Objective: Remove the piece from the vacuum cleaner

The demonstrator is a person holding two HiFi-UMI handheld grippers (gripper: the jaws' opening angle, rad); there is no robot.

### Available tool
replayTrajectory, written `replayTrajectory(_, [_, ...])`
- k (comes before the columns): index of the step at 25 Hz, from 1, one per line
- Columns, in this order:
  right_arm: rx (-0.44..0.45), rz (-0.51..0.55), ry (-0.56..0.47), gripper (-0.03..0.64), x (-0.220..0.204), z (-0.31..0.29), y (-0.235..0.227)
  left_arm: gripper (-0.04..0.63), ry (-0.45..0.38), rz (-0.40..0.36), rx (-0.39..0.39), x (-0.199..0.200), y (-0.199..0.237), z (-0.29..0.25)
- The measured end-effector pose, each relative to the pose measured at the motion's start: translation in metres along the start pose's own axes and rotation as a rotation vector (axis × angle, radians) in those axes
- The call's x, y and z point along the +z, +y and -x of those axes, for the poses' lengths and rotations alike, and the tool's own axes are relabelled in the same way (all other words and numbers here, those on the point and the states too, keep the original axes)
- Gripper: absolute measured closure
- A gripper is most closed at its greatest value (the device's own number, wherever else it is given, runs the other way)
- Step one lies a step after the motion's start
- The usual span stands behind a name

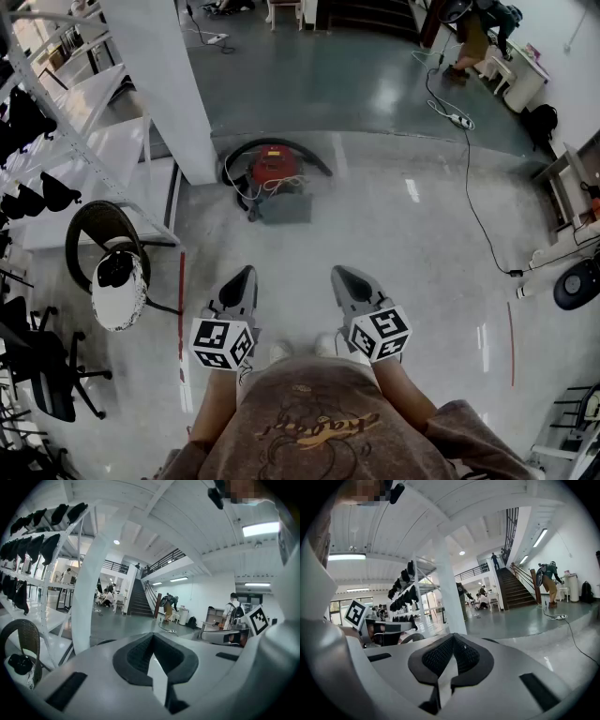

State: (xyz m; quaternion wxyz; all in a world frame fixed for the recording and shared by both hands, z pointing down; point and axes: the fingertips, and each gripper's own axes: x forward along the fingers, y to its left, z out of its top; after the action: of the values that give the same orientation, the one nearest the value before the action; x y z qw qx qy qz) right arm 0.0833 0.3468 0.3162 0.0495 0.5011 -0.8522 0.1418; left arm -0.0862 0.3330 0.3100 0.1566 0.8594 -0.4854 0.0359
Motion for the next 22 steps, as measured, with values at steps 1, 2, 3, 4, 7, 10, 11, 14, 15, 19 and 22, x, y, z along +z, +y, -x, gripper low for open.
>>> replayTrajectory(1, [-0.001, 0.001, -0.001, 0.617, 0.0, -0.002, 0.001, 0.594, -0.001, -0.002, -0.004, 0.001, 0.002, -0.001])
replayTrajectory(2, [-0.002, 0.003, -0.003, 0.617, 0.001, -0.004, 0.003, 0.594, -0.001, -0.003, -0.007, 0.002, 0.004, -0.002])
replayTrajectory(3, [-0.005, 0.005, -0.005, 0.617, 0.001, -0.006, 0.004, 0.594, -0.002, -0.004, -0.01, 0.003, 0.006, -0.003])
replayTrajectory(4, [-0.009, 0.006, -0.009, 0.617, 0.001, -0.009, 0.005, 0.594, -0.003, -0.004, -0.014, 0.004, 0.008, -0.003])
replayTrajectory(7, [-0.035, 0.001, -0.028, 0.617, 0.003, -0.013, 0.005, 0.594, -0.002, -0.007, -0.031, 0.005, 0.014, -0.004])
replayTrajectory(10, [-0.055, 0.004, -0.032, 0.617, -0.002, -0.013, 0.007, 0.594, 0.008, -0.008, -0.056, 0.001, 0.017, -0.003])
replayTrajectory(11, [-0.06, 0.009, -0.031, 0.617, -0.004, -0.013, 0.007, 0.594, 0.01, -0.012, -0.064, 0.0, 0.019, -0.003])
replayTrajectory(14, [-0.081, 0.011, -0.03, 0.617, -0.009, -0.017, 0.008, 0.594, 0.008, -0.031, -0.078, 0.001, 0.027, -0.007])
replayTrajectory(15, [-0.088, 0.006, -0.028, 0.617, -0.011, -0.018, 0.009, 0.594, 0.008, -0.031, -0.081, 0.001, 0.029, -0.008])
replayTrajectory(19, [-0.109, -0.007, -0.018, 0.617, -0.013, -0.024, 0.007, 0.594, 0.016, -0.021, -0.089, 0.001, 0.039, -0.015])
replayTrajectory(22, [-0.118, -0.023, -0.02, 0.617, -0.014, -0.036, 0.0, 0.594, 0.018, -0.02, -0.089, 0.001, 0.047, -0.026])
